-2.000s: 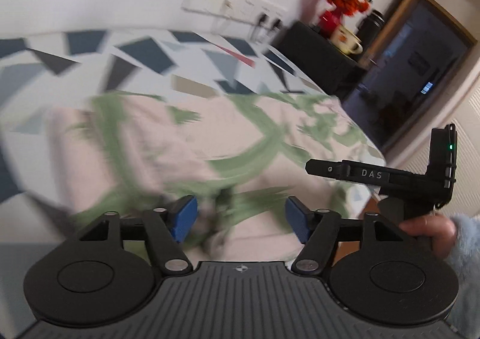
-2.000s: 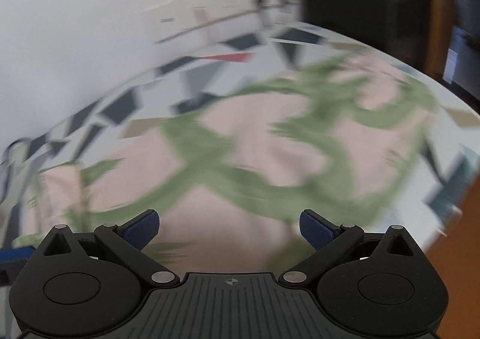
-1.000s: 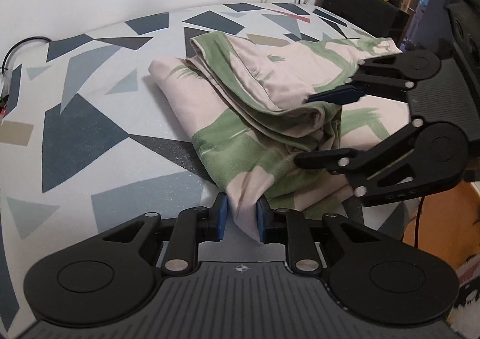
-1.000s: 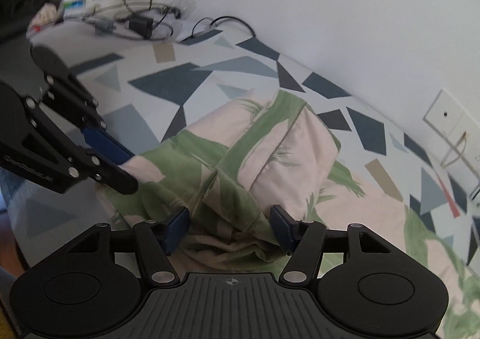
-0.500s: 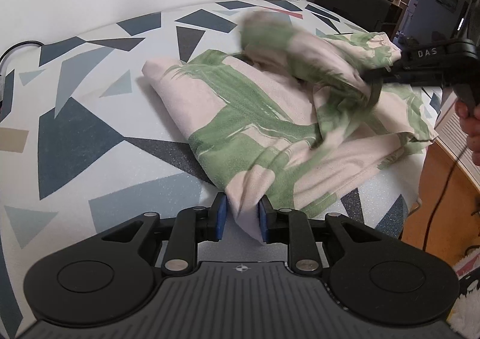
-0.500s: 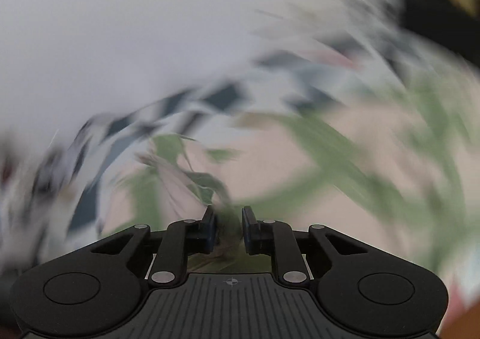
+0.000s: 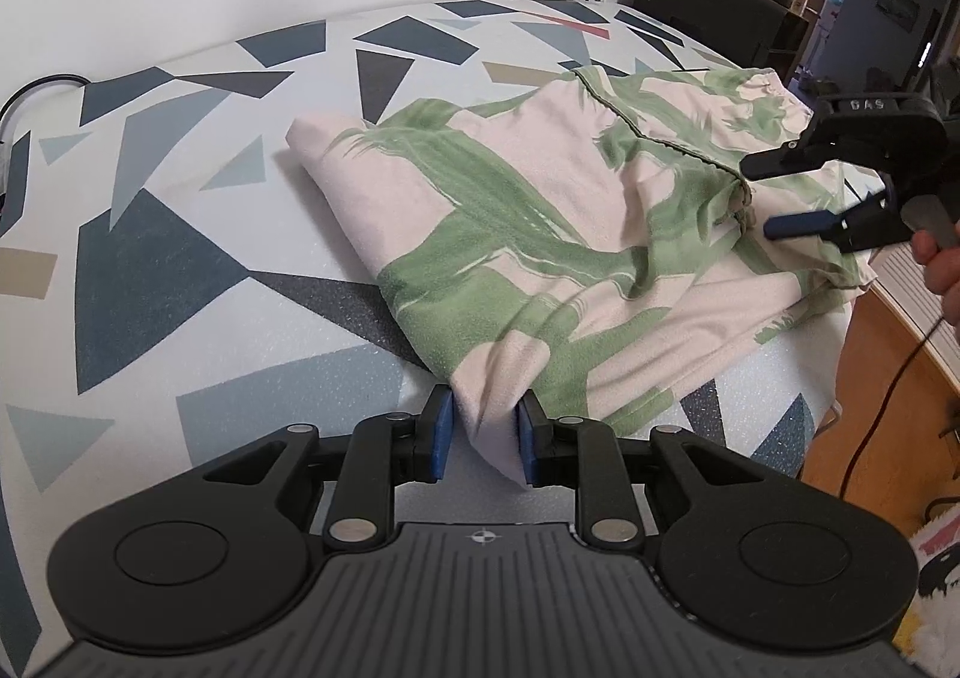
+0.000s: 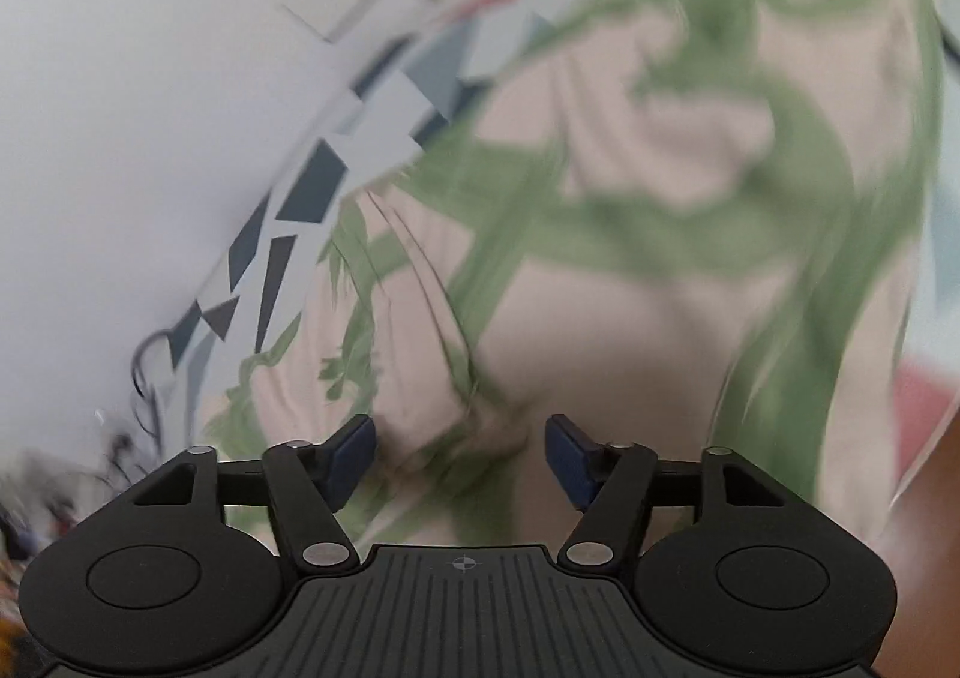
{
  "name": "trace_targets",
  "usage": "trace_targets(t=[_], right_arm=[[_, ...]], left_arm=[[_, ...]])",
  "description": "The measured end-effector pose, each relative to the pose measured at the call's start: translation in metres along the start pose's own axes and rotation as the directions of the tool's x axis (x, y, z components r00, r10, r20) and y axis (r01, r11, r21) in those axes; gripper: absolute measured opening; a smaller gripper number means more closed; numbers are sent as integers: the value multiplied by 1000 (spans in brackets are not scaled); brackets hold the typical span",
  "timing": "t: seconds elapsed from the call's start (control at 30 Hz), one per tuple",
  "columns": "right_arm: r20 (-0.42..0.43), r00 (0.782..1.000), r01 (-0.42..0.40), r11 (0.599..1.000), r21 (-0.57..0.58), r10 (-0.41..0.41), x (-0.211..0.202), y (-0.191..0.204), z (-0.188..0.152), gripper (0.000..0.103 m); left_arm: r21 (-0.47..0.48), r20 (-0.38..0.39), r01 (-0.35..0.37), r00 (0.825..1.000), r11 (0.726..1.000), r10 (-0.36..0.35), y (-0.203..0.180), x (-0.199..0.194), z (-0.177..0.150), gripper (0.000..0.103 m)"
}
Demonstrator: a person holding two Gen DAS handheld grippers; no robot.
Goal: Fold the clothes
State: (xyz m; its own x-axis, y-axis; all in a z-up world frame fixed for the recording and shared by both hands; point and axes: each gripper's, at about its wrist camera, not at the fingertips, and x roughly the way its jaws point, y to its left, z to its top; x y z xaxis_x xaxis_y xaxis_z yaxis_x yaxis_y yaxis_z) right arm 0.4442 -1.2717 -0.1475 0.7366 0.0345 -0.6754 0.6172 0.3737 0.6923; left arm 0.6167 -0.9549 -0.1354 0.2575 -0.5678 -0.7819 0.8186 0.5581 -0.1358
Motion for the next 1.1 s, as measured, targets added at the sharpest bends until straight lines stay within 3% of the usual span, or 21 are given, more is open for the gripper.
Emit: trace_targets(t=[0.13,0.23,0.3,0.33,0.4,0.43,0.47,0.57,0.7,0.8,0.9,1.0,1.03,1.1], right_arm=[[-1,994,-109,953,282,114,-4,-20,-12,61],[-24,996,-78,955,286,89,8,-21,-15,59],[10,996,-90,966,242,90,3,-14,-13,60],[28,995,-96,971,220,92,1,-10,-12,67],[62,994,-105,979,174,96,-3,-3,-11,66],[79,992,-109,982,151,98,-6,1,-10,51],[95,990,-113,985,128,101,-8,4,-9,27],[145,983,-121,991,59,112,-15,15,-6,18],[210,969,-126,991,-36,131,-23,30,-3,8],[245,967,-68,998,-5,67,-33,21,0,7],[208,978,-1,995,98,-19,-32,-10,-2,7],[222,974,20,989,149,-54,-38,-30,-7,7],[235,971,16,987,158,-53,-41,-33,-6,10],[214,976,-4,985,173,-33,-38,-35,-8,27]], left_arm=[[-7,17,-7,1000,1000,7,-2,-1,-3,24],[15,21,-19,1000,1000,19,-4,-1,-4,24],[17,22,-26,999,1000,26,-6,-1,-4,24],[15,23,-28,999,999,28,-7,-1,-4,25],[20,23,-30,999,999,30,-8,-1,-4,25],[22,23,-31,999,999,30,-8,-1,-5,25],[22,23,-29,999,999,28,-8,-1,-5,25],[11,21,-21,1000,1000,20,-6,-1,-4,26],[60,-5,-20,1000,998,21,-12,1,0,37],[99,-7,-9,1000,995,10,-13,4,1,46],[111,-14,2,1000,994,-1,-11,6,3,47],[120,-20,8,1000,993,-5,-10,7,3,48],[121,-22,6,1000,993,-3,-10,7,3,50],[119,-24,2,1000,993,1,-10,7,4,52]])
